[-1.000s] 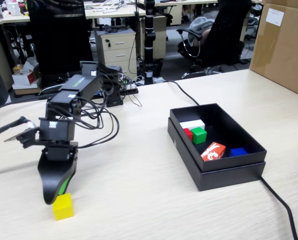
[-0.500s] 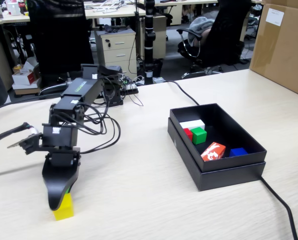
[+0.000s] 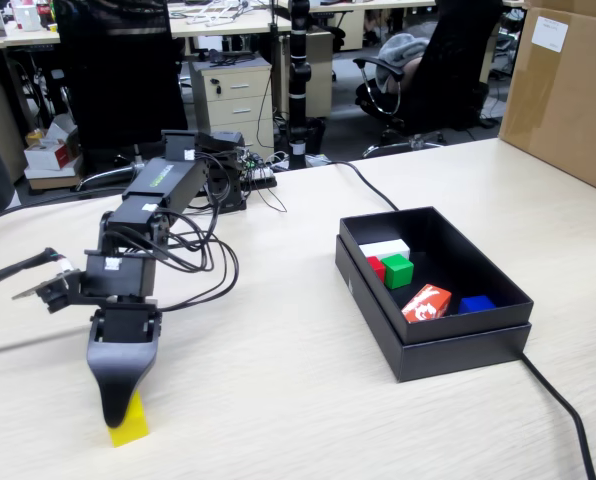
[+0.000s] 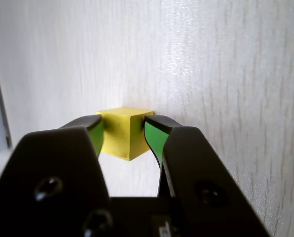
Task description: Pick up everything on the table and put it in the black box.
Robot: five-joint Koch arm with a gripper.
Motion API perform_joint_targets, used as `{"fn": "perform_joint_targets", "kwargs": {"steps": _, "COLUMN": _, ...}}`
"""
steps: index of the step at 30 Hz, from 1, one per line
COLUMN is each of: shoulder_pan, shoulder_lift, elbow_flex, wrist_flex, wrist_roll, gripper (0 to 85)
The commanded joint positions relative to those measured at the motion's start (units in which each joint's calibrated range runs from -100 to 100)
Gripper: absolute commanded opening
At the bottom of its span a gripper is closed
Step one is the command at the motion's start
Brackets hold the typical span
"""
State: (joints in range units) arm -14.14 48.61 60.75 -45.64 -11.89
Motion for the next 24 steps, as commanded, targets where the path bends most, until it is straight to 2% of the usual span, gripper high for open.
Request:
{"fn": "perform_joint_targets", "kwargs": {"steps": 1, "shoulder_pan": 0.4, "shoulder_lift": -2.5, "elbow_flex": 3.2, "wrist_flex": -2.8, "wrist_roll": -1.1, "gripper": 13.8}}
{"fn": "perform_joint_targets", "kwargs": {"steps": 4, "shoulder_pan": 0.5, "shoulder_lift": -3.0, "elbow_flex": 3.3, "wrist_flex": -5.1, "wrist_roll": -1.3, "gripper": 13.7}}
{"fn": "perform_joint_targets", "kwargs": {"steps": 7, "shoulder_pan": 0.5, "shoulder_lift": -3.2, "elbow_flex": 3.2, "wrist_flex": -5.5, "wrist_roll": -1.2, "gripper": 9.4}}
{"fn": "perform_joint_targets", "kwargs": {"steps": 11, "shoulder_pan": 0.2, "shoulder_lift": -3.5, "elbow_flex": 3.1, "wrist_flex": -5.5, "wrist_roll": -1.1, "gripper": 10.1}}
{"fn": "perform_joint_targets", "kwargs": {"steps": 13, "shoulder_pan": -0.1, "shoulder_lift": -4.3, "elbow_flex": 2.3, "wrist_flex": -6.0, "wrist_roll": -0.9, "gripper": 24.1}}
{"fn": "perform_joint_targets", "kwargs": {"steps": 14, "shoulder_pan": -0.3, "shoulder_lift": -4.5, "elbow_flex": 2.4, "wrist_flex": -7.1, "wrist_roll": -0.9, "gripper": 37.0}}
{"fn": "perform_joint_targets", "kwargs": {"steps": 16, "shoulder_pan": -0.4, "shoulder_lift": -5.3, "elbow_flex": 2.6, "wrist_flex": -7.4, "wrist_roll": -1.2, "gripper": 46.4}}
{"fn": "perform_joint_targets", "kwargs": {"steps": 24, "shoulder_pan": 0.0, "shoulder_lift": -5.4, "elbow_flex": 3.8, "wrist_flex": -7.3, "wrist_roll": -1.3, "gripper": 46.3}}
